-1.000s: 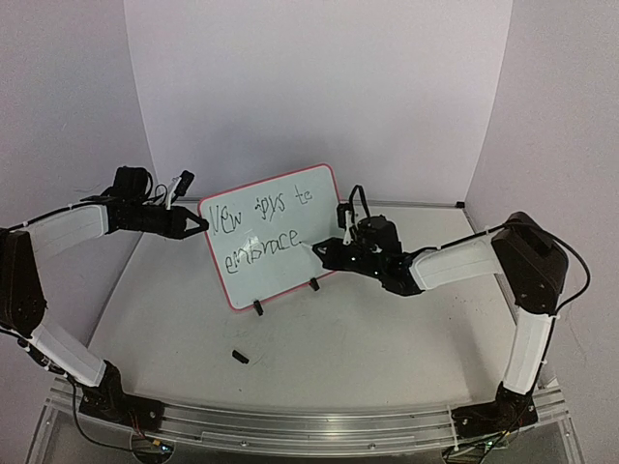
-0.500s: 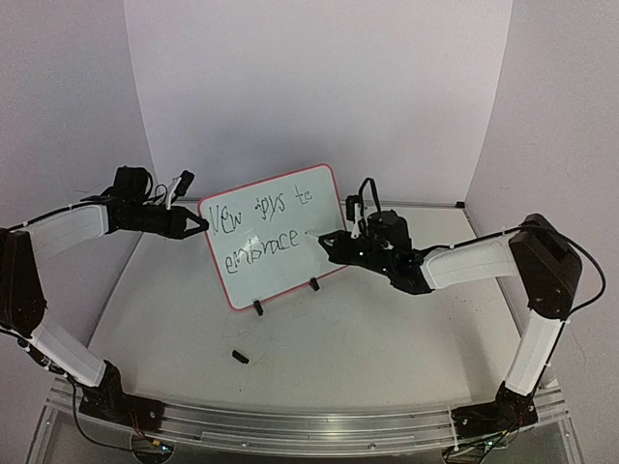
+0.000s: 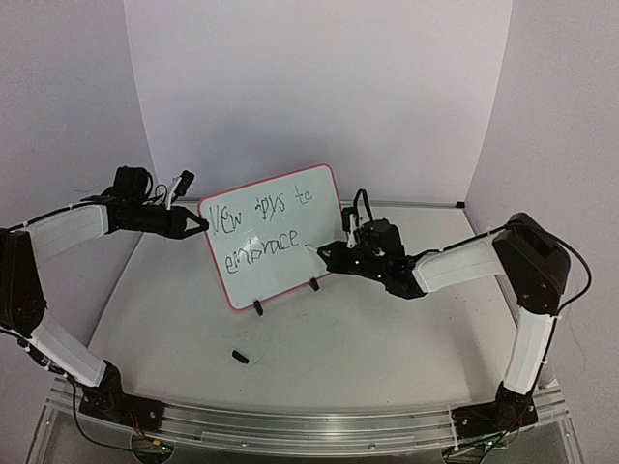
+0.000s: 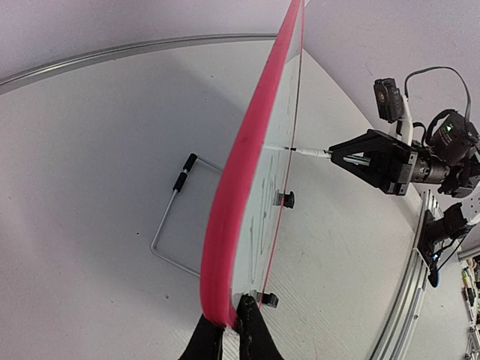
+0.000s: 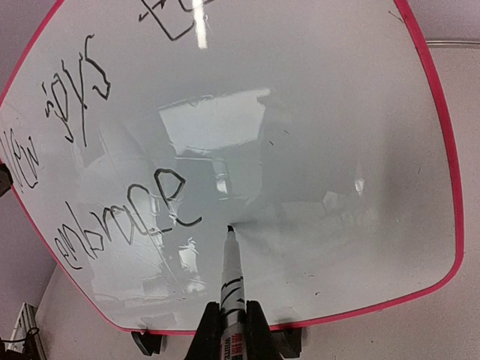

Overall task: Write a sentence on the whiteboard
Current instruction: Write on the whiteboard with the whiteboard marker without the cap.

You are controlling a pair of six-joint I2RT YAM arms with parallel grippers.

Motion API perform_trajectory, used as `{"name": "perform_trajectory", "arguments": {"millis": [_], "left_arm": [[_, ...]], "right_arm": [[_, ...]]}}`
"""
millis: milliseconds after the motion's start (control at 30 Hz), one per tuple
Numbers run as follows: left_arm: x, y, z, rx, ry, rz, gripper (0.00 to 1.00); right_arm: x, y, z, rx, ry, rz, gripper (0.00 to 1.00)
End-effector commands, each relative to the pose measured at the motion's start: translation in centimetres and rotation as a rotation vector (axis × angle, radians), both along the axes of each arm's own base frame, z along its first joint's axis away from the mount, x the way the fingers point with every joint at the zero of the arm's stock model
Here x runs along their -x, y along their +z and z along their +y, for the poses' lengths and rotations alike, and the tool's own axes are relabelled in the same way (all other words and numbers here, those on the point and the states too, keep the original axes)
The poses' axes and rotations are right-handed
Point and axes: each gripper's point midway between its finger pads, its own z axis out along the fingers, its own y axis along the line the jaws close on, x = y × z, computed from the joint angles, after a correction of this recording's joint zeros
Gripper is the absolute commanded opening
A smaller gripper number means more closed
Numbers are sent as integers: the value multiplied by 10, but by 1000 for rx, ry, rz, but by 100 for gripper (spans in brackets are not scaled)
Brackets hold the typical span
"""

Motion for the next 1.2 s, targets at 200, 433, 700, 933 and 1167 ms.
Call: {"name": "perform_trajectory", "arguments": {"millis": [200, 433, 700, 933, 1167], "left_arm": [[2, -30, 8, -100, 34, 77, 0], [2, -31, 8, -99, 34, 80, 0], [4, -28, 8, -97, 30, 71, 0], [9, -19, 5, -71, 15, 65, 0], [19, -8, 11, -70, 29, 37, 0]], "right_arm": [[-15, 4, 5, -5, -34, -24, 0], [-16, 5, 3, 3, -43, -28, 0], [3, 48, -1, -66, 17, -95, 0], [23, 97, -23, -104, 9, -173, 0], [34, 116, -40, -97, -16, -192, 0]]}}
